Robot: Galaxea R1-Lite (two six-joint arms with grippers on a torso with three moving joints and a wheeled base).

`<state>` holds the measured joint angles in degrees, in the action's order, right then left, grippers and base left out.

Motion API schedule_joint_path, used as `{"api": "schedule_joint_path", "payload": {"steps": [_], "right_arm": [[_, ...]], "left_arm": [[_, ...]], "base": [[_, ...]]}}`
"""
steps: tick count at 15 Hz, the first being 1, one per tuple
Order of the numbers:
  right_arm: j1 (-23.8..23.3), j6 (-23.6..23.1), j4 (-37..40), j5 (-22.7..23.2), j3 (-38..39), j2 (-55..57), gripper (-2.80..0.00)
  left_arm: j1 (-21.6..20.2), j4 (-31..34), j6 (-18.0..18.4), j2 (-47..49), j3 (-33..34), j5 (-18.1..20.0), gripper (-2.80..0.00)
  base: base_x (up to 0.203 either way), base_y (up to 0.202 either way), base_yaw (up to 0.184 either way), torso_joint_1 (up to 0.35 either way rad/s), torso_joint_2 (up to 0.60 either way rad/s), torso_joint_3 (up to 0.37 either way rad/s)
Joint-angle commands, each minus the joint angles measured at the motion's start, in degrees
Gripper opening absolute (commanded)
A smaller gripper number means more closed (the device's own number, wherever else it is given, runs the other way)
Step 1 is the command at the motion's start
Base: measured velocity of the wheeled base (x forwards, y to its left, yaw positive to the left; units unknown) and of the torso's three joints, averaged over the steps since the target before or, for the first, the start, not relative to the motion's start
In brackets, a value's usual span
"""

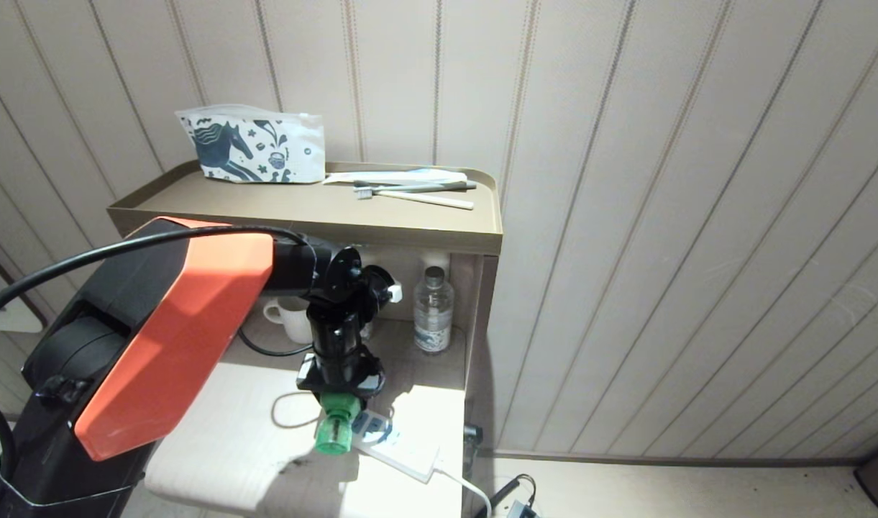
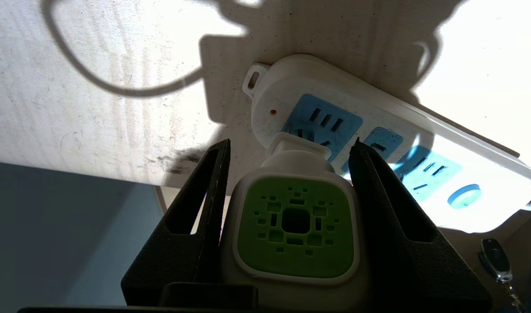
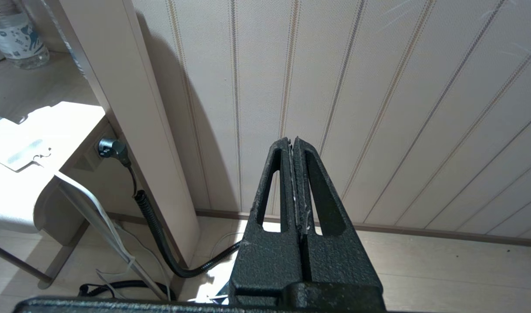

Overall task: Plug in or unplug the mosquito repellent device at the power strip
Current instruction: Insert the plug into the socket

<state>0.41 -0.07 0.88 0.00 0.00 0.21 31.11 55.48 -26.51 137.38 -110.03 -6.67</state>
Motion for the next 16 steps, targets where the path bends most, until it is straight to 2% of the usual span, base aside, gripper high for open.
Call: {"api": "schedule_joint_path", "payload": {"steps": [1,7,11,16], "right_arm": [[0.02,-0.01,0.0,0.0,0.0,0.04,-2.8],[0.02,-0.01,0.0,0.0,0.0,0.01,-2.8],[0.02,-0.01,0.0,0.0,0.0,0.06,-2.8],[0.02,-0.01,0.0,0.0,0.0,0.06,-2.8]], "left_arm": [[0.0,0.24,-0.03,-0.18,-0.01,-0.01,-2.8],[0.09,0.51,0.15,-1.23,0.26,0.23,-2.8],[0.09,0.25,0.32,-2.02,0.43,2.89,-2.8],[0.53,0.16,-0.03,-1.23,0.43,2.89,-2.8]], "base": [[0.0,0.0,0.0,0.0,0.0,0.0],[0.0,0.0,0.0,0.0,0.0,0.0],[0.0,0.0,0.0,0.0,0.0,0.0],[0.0,0.0,0.0,0.0,0.0,0.0]]}}
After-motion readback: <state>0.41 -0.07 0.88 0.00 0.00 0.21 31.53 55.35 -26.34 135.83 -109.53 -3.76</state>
